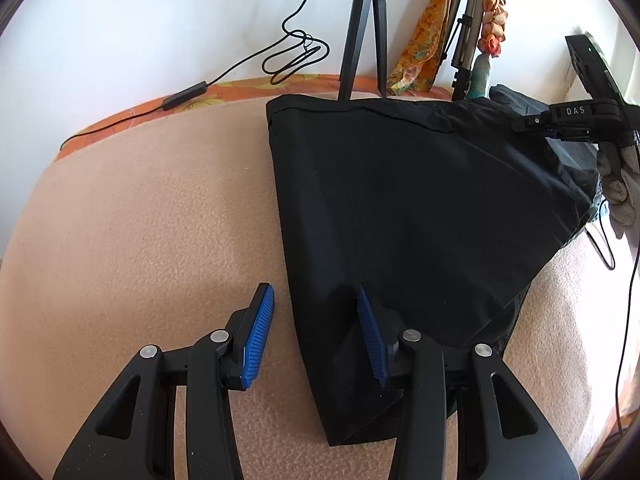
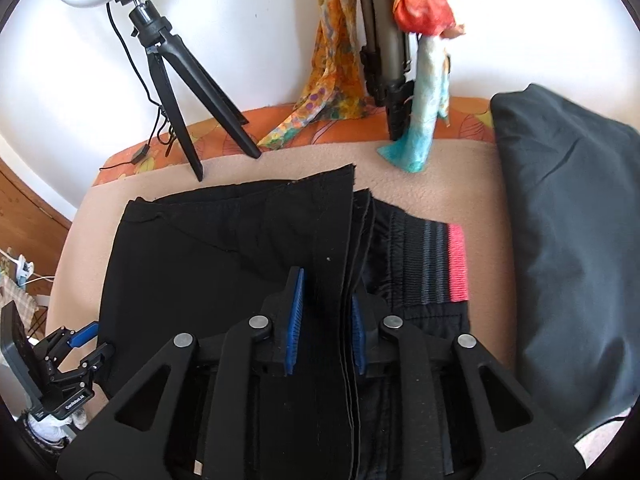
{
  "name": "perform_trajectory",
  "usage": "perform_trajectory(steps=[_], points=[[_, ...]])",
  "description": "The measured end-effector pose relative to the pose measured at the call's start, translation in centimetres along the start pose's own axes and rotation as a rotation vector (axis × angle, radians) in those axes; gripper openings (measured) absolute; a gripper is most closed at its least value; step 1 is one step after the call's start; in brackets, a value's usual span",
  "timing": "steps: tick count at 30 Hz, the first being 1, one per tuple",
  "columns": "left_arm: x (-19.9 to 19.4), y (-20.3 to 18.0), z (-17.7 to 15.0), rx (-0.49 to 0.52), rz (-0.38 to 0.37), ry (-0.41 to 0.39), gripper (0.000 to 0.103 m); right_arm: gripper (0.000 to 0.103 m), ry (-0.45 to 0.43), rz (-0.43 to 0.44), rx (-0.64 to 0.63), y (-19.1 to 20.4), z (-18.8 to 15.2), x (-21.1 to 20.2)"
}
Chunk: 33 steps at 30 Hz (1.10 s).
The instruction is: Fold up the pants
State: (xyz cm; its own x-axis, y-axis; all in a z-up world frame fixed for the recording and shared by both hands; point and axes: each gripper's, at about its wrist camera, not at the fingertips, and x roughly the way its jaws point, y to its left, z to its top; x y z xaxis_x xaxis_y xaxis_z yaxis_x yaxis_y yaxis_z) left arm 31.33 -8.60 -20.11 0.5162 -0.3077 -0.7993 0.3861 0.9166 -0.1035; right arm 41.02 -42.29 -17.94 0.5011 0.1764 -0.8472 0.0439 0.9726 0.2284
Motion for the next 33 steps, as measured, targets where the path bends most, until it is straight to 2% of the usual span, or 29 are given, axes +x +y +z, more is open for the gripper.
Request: perform_trajectory(steps=[2, 4, 10, 14, 16, 23, 28, 33], points=[[-0.3, 0.8, -0.2, -0.072, -0.052, 0.007, 0.041, 0.037, -0.048, -0.035, -0.045, 1.0, -0.2, -2.0], [-0.4, 1.4, -0.3, -0.132, -0.102, 0.01, 0.041, 0.046, -0.077, 0.01, -0.078, 2.5, -0.4, -3.6], [-0.3, 2.7, -0.6, -0.302, -0.211, 0.0, 0.041, 0.048, -0.025, 0.213, -0.134, 9.2, 0.1, -3.7], [-0.3, 3.1, -0.8, -0.358, -0.25, -0.016, 0.039, 0.05, 0.045, 0.289, -0.166, 14.0, 0.2, -1.6], [-0.2, 3.2, -1.0, -0.373, -0.272, -0.022, 0.034, 0.052, 0.089, 0.305, -0.188, 16.2, 0.2, -0.2], [-0.1, 4.1, -1.7, -0.437, -0.358, -0.058, 0.025, 0.052, 0.24, 0.281, -0.235, 22.9, 0.7, 5.5], [-0.4, 4.0, -1.7, -0.437, -0.388, -0.087, 0.025, 0.052, 0.313, 0.147, -0.287, 26.5, 1.3, 9.1], [-0.9, 3.3, -1.5, -0.404, -0.394, -0.11, 0.025, 0.052, 0.36, 0.028, -0.325, 28.4, 1.5, 11.0]])
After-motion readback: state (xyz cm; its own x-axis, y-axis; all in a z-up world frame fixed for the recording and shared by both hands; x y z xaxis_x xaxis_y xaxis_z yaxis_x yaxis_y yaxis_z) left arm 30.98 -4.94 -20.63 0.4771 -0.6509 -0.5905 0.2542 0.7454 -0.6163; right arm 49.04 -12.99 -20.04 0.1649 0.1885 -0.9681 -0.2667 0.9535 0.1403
